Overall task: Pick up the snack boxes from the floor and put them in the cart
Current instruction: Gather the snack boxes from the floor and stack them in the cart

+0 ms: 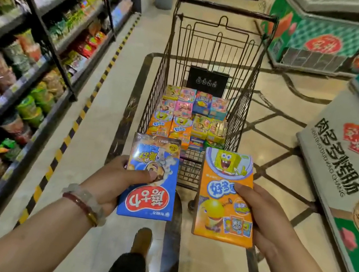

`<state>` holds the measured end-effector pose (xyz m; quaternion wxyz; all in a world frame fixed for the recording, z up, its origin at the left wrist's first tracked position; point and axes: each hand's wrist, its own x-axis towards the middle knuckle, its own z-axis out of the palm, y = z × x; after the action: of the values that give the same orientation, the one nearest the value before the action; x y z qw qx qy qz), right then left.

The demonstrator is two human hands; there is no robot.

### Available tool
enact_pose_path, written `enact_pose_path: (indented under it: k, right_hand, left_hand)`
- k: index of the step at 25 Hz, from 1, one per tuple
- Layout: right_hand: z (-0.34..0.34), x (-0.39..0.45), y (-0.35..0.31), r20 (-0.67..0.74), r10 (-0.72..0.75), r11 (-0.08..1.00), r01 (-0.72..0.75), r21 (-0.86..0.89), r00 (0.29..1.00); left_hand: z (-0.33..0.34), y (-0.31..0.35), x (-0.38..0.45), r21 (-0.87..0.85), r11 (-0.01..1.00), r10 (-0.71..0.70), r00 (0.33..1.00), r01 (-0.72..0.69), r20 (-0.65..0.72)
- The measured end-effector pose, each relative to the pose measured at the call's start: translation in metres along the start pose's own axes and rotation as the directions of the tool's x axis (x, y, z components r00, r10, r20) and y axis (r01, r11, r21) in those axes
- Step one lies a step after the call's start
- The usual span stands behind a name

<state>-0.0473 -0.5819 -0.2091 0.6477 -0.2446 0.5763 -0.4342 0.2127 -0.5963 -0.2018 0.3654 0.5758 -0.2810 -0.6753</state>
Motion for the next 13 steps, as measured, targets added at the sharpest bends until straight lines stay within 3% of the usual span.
enact_pose_path:
  k: [13]
  right_hand:
    - [0.052, 0.184, -0.062, -0.214, 0.054, 0.997, -0.039, 0.071, 0.975]
  left_hand:
    - [-0.011, 0.111, 0.239, 0.042, 0.995, -0.099, 0.988, 0.094, 0.121]
